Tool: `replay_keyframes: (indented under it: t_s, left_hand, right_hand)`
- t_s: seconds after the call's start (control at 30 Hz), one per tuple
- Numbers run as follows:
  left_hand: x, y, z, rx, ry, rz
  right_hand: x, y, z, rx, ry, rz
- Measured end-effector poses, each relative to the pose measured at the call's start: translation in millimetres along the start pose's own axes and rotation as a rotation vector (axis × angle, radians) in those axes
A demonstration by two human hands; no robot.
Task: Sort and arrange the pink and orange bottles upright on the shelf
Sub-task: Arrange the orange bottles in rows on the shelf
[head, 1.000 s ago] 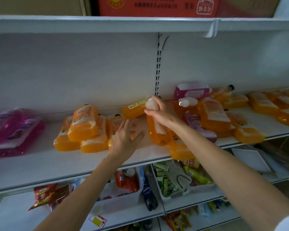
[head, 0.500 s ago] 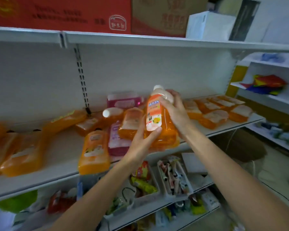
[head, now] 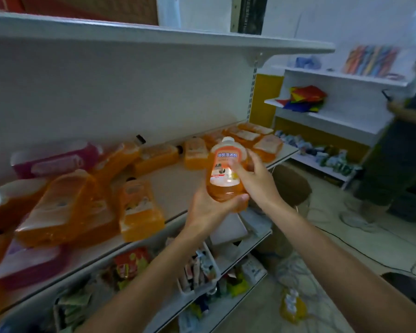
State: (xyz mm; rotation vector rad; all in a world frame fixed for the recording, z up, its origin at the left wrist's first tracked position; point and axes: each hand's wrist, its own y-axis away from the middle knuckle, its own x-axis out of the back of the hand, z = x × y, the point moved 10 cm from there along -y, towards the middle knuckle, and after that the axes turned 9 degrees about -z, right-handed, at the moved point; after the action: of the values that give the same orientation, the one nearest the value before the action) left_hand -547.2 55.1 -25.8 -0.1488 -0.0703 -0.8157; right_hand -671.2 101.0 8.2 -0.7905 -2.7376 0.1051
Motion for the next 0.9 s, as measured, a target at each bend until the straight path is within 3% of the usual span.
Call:
replay_keyframes:
  t_s: [0.13,0.27,0.4,0.5,0.9]
  left_hand:
    - [-8,-64,22,-0.115,-0.108,-0.019]
    - [-12,-133,30,-0.12,-0.258,-0.013]
    - [-30,-189,38,-0.122,-0.409,-0.109]
    - [-27,-227,27,-0.094,-0.404,-0.103]
    - [-30,-300,-3,0.113,-0.631,0.052]
  right_hand:
    - [22,-58,8,-0.009,0.036,-0.001]
    - [47,-119,14,0.0,0.053,-0.028]
    - [79,-173,15,-0.031,0.045,-0.025]
    - [87,-206,28,-0.091,-0.069,-0.069]
    - [88,-318,71,-0.125,0.242,-0.298]
